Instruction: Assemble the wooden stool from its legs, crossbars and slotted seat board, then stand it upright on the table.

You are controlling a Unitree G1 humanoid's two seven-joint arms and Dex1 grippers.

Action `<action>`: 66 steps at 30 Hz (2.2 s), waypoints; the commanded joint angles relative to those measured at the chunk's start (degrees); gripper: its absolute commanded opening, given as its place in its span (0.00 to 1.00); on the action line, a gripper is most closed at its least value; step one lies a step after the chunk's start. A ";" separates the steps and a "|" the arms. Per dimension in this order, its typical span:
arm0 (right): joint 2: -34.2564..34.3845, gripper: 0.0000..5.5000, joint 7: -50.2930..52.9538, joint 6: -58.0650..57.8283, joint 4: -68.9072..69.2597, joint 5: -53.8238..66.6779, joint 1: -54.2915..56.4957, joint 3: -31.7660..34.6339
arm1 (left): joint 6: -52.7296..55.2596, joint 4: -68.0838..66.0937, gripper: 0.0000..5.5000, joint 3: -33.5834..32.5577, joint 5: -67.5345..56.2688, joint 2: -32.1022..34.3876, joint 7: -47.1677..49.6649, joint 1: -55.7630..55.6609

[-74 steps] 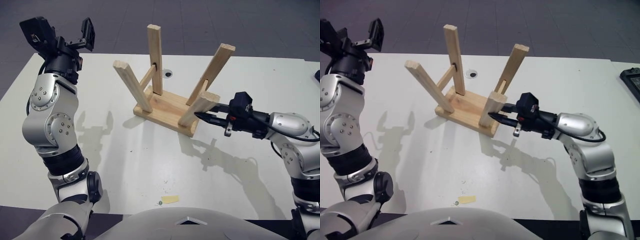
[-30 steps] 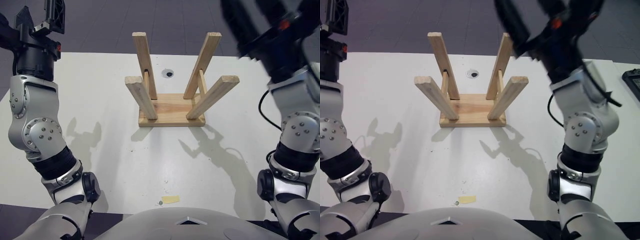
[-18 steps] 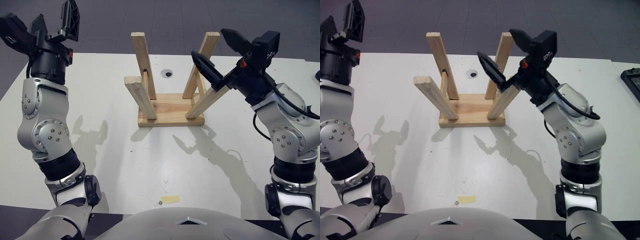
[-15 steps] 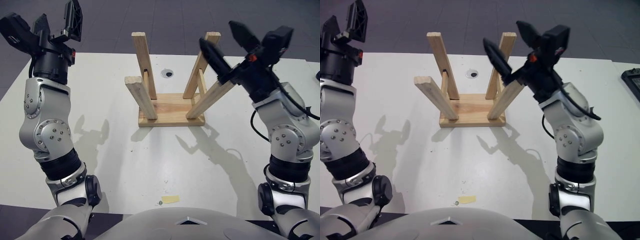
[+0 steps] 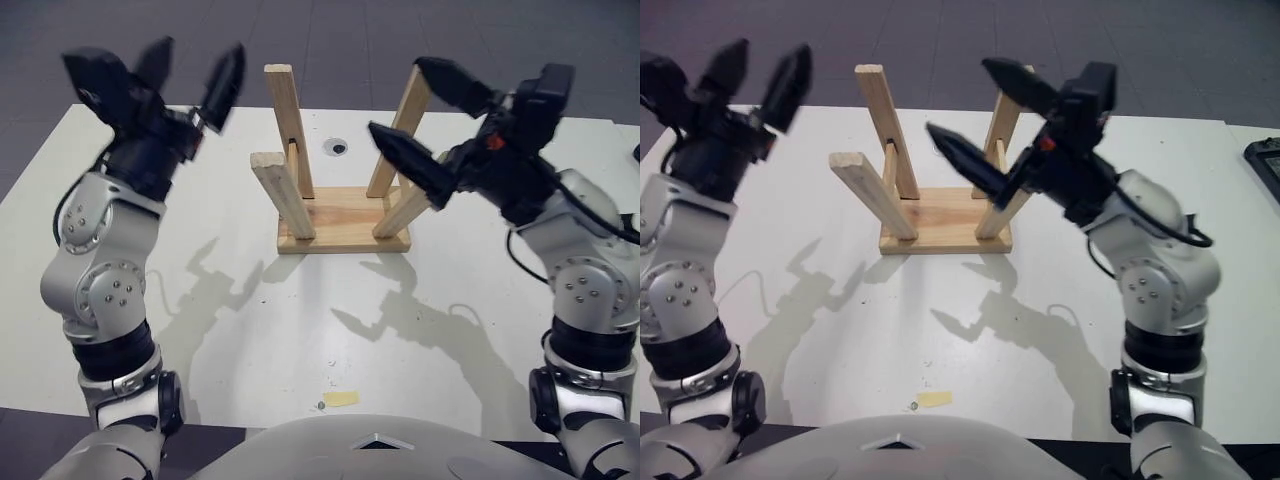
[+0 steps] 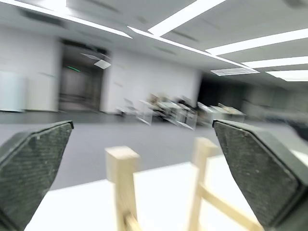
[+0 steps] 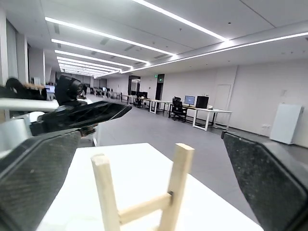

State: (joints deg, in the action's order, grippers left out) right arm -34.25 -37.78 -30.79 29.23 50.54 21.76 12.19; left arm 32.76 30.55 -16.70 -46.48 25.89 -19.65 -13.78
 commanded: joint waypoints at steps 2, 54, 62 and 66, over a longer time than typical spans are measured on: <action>-10.86 0.98 -13.48 -3.08 -0.03 7.04 -3.35 8.13 | 2.27 -4.61 0.98 -6.29 -6.64 8.45 -15.64 6.80; -9.59 0.25 -25.14 -6.66 -12.13 -9.34 -4.26 -9.01 | 13.77 -7.75 0.35 8.78 -8.90 12.97 -26.54 -0.83; -6.76 0.25 -11.85 -29.53 -11.24 4.43 5.15 -3.71 | 29.15 -7.18 0.35 11.94 -16.75 13.27 -18.39 -11.25; -3.32 0.25 -4.62 -40.07 -16.23 9.29 11.38 -0.56 | 38.68 -15.90 0.35 8.57 -25.07 9.37 -8.88 -20.70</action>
State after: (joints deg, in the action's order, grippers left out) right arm -43.54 -46.70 -64.40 15.52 52.75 27.87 11.97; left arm 62.42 17.19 -11.48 -61.75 40.61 -30.94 -29.72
